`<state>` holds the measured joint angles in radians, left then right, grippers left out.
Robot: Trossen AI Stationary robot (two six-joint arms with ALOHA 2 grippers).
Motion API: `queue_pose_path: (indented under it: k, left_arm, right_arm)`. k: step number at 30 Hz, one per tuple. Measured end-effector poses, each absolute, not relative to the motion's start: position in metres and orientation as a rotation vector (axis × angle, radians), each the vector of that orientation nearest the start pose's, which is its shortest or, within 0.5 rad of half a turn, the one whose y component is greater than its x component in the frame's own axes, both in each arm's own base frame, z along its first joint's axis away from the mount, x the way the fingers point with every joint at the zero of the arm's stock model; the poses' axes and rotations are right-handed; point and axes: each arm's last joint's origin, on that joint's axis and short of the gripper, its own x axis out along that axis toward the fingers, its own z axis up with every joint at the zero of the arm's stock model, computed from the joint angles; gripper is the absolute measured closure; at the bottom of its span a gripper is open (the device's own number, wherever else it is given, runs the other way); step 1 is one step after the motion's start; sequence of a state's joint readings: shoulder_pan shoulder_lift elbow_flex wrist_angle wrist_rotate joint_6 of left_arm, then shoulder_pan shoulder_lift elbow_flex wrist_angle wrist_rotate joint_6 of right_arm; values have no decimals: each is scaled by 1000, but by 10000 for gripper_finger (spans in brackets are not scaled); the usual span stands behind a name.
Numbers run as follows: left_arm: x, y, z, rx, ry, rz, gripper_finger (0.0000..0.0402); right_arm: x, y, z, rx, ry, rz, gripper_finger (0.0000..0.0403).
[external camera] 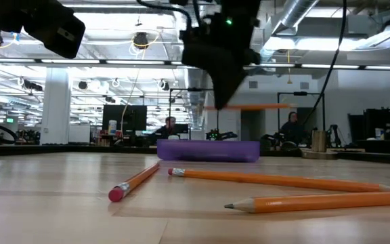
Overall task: Pick & place school supplies into a supply box
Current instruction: Put the orange pencil into the violet supply box
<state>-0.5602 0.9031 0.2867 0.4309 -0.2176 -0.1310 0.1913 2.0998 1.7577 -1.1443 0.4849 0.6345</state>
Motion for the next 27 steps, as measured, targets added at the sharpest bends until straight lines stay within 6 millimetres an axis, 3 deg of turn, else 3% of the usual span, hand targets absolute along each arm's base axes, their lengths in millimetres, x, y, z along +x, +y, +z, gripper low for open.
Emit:
queue_pose_path:
  k: [5, 11, 18, 22, 27]
  left_arm:
    - [161, -93, 201, -74, 191, -329, 292]
    - [161, -94, 202, -104, 181, -329, 292]
    - [161, -94, 202, -104, 181, -329, 292]
    - [161, -94, 202, -104, 181, -329, 292]
    - [161, -94, 203, -105, 172, -328, 292]
  right_arm:
    - [422, 41, 234, -60, 1164, -644, 402]
    - [436, -2, 238, -110, 1105, -639, 403]
    - [438, -46, 231, -86, 1116, -622, 403]
    - [439, -58, 223, -79, 1098, -602, 403]
    - [435, -64, 200, -77, 1108, -602, 403]
